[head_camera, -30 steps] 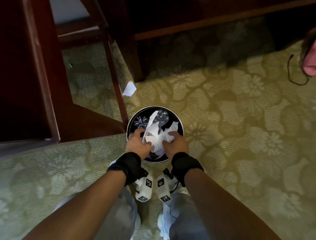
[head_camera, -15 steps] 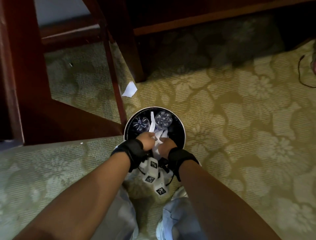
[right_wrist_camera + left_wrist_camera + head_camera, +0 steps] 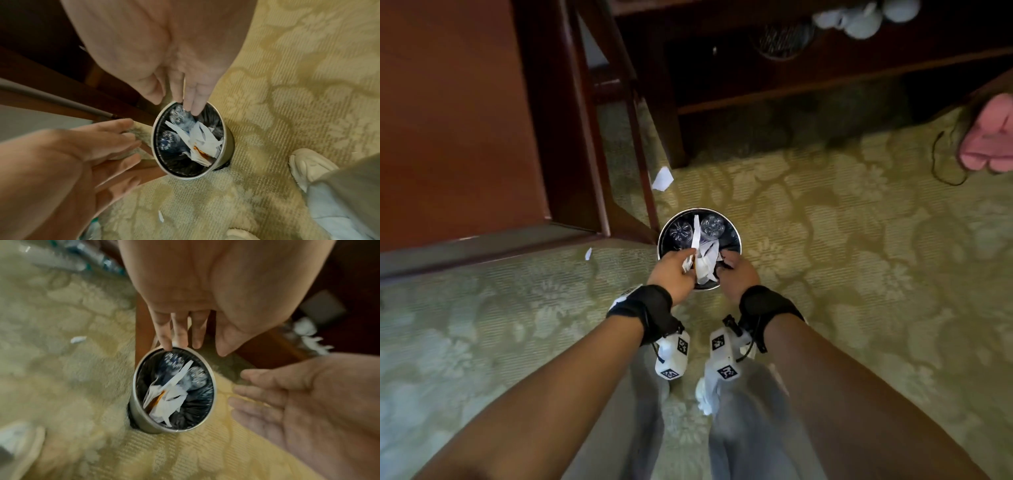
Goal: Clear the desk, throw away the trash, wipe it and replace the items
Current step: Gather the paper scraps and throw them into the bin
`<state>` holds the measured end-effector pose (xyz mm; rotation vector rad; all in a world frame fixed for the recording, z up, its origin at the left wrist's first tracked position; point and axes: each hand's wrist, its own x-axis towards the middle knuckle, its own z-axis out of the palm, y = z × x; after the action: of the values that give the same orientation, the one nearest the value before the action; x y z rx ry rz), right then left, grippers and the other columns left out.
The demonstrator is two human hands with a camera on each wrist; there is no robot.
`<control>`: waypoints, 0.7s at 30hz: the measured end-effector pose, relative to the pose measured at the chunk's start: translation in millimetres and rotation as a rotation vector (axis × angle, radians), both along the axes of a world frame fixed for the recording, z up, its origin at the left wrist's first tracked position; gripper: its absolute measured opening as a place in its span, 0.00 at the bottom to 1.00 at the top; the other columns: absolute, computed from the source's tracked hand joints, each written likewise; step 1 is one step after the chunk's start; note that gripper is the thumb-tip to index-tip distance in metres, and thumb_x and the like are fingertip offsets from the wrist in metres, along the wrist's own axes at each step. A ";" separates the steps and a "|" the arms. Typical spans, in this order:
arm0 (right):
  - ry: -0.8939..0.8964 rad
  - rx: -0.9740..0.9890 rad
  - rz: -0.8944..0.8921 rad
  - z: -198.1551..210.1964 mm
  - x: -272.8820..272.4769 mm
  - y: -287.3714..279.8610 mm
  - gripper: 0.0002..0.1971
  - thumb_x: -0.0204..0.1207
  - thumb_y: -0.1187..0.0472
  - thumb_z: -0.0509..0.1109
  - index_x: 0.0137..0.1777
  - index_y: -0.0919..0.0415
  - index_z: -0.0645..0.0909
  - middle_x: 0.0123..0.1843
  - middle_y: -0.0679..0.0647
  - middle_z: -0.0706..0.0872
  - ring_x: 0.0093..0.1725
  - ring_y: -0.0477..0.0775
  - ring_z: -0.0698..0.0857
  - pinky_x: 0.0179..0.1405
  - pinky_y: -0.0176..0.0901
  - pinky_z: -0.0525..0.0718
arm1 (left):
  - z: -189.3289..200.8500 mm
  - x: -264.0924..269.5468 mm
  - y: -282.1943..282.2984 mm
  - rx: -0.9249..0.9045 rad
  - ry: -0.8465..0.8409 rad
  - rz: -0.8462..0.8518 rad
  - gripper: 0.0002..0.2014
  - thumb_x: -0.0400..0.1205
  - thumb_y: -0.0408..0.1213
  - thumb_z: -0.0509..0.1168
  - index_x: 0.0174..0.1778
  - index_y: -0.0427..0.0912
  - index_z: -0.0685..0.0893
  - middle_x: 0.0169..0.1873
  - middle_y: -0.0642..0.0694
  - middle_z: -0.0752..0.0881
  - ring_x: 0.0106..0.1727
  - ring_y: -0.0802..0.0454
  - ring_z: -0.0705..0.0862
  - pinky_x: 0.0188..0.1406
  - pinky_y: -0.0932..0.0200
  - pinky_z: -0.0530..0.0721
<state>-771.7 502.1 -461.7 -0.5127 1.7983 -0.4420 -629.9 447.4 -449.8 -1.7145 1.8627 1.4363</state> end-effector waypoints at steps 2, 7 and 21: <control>0.034 -0.040 -0.014 53.8 -2.4 1.6 0.22 0.82 0.67 0.62 0.77 0.61 0.73 0.74 0.59 0.79 0.71 0.58 0.78 0.63 0.38 0.73 | 47.7 0.4 4.0 -0.079 -0.022 -0.072 0.25 0.84 0.36 0.64 0.79 0.48 0.73 0.74 0.40 0.74 0.74 0.41 0.74 0.74 0.56 0.70; 0.103 -0.167 0.059 193.4 -2.7 11.1 0.20 0.81 0.66 0.65 0.74 0.62 0.77 0.69 0.57 0.83 0.66 0.57 0.82 0.65 0.43 0.78 | 176.7 4.3 17.5 -0.235 -0.039 -0.213 0.23 0.84 0.41 0.62 0.77 0.48 0.73 0.67 0.41 0.78 0.70 0.39 0.74 0.70 0.47 0.74; 0.366 -0.325 0.487 427.6 51.5 -47.6 0.22 0.83 0.56 0.67 0.76 0.56 0.74 0.71 0.57 0.81 0.68 0.57 0.81 0.66 0.44 0.78 | 421.3 99.7 -40.2 -0.601 -0.139 -0.219 0.23 0.85 0.47 0.56 0.76 0.48 0.72 0.68 0.41 0.76 0.68 0.39 0.72 0.66 0.44 0.77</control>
<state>-720.2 454.5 -34.2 -1.2936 1.8677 -0.3109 -530.2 407.2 -28.5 -1.7028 2.4677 0.6907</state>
